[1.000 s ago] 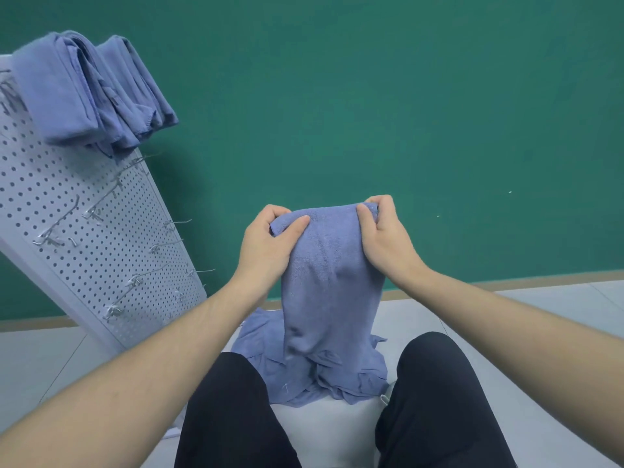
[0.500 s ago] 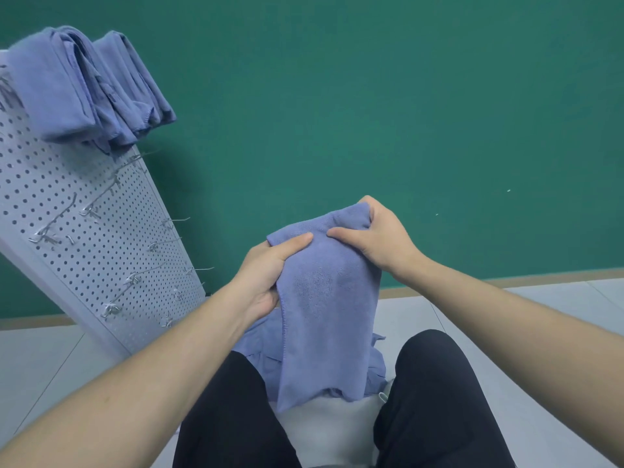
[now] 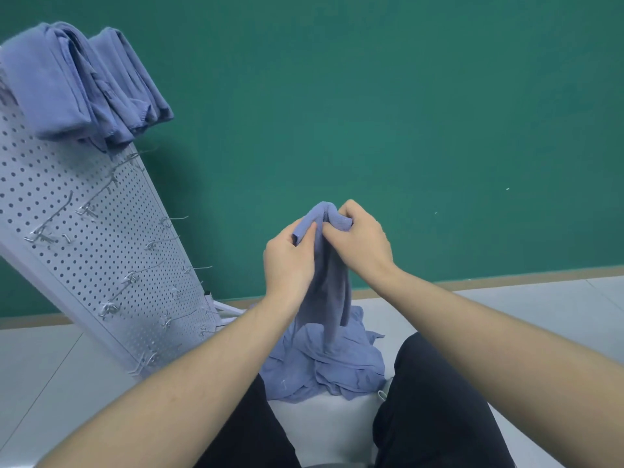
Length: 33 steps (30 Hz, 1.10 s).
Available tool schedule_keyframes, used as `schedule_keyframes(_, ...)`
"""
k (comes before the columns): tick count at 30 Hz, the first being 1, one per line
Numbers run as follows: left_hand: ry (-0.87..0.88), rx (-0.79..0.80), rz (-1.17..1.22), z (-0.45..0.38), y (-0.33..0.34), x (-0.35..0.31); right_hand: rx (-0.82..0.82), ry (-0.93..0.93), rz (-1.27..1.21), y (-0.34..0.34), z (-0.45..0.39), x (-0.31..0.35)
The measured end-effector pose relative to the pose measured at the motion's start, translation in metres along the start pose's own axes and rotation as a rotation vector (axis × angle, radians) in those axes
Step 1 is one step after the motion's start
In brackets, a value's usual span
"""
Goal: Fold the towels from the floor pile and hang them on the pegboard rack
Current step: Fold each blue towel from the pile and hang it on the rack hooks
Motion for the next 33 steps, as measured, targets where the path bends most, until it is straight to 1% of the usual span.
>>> schedule_keyframes(3,-0.072,-0.042,0.080,-0.004,0.001,0.001,0.108,0.018,-0.211,0.011,0.004,0.003)
schedule_keyframes(6,-0.140,-0.059,0.164,-0.004,0.001,0.005,0.174,0.017,-0.265,0.014,0.008,0.006)
schedule_keyframes(9,-0.163,-0.002,0.266,-0.001,0.008,0.012,0.248,0.017,-0.332,0.016,0.011,0.009)
schedule_keyframes(11,-0.190,0.011,0.284,-0.001,0.007,0.016,0.330,0.060,-0.418,0.020,0.014,0.008)
schedule_keyframes(13,-0.219,0.068,0.324,0.001,0.008,0.016,0.422,0.075,-0.440,0.024,0.018,0.007)
schedule_keyframes(15,-0.173,0.153,0.381,0.001,0.012,0.010,0.520,0.022,-0.403,0.028,0.024,0.010)
schedule_keyframes(17,-0.110,0.210,0.358,0.001,0.011,0.006,0.576,-0.022,-0.406,0.029,0.026,0.013)
schedule_keyframes(19,-0.097,0.189,0.299,-0.002,0.006,0.004,0.535,-0.049,-0.472,0.022,0.024,0.015)
schedule_keyframes(21,-0.126,0.138,0.249,-0.006,0.000,0.004,0.381,-0.089,-0.553,0.007,0.015,0.011)
schedule_keyframes(22,-0.141,0.126,0.258,-0.008,-0.001,0.002,0.290,-0.113,-0.537,0.000,0.011,0.008)
schedule_keyframes(23,-0.152,0.113,0.276,-0.009,-0.002,-0.001,0.235,-0.130,-0.494,-0.004,0.009,0.003)
schedule_keyframes(24,-0.165,0.104,0.297,-0.011,-0.003,-0.002,0.235,-0.128,-0.448,-0.002,0.007,-0.003)
schedule_keyframes(27,-0.241,0.085,0.418,-0.016,-0.003,-0.006,0.397,-0.041,-0.371,0.022,0.013,-0.018)
schedule_keyframes(28,-0.262,0.081,0.462,-0.016,-0.004,-0.010,0.411,-0.038,-0.340,0.027,0.016,-0.019)
schedule_keyframes(30,-0.282,0.084,0.554,-0.016,-0.003,-0.016,0.386,-0.072,-0.277,0.034,0.020,-0.016)
schedule_keyframes(33,-0.284,0.062,0.682,-0.016,-0.006,-0.028,0.448,-0.062,-0.304,0.048,0.026,-0.010)
Point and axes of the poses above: each hand's wrist, its own z-axis away from the middle knuckle, its own y-axis out of the palm, x = y × z, the point moved 9 cm from there along -z, towards the middle knuckle, and after that the axes turned 11 degrees about y, right-handed, at the moved point
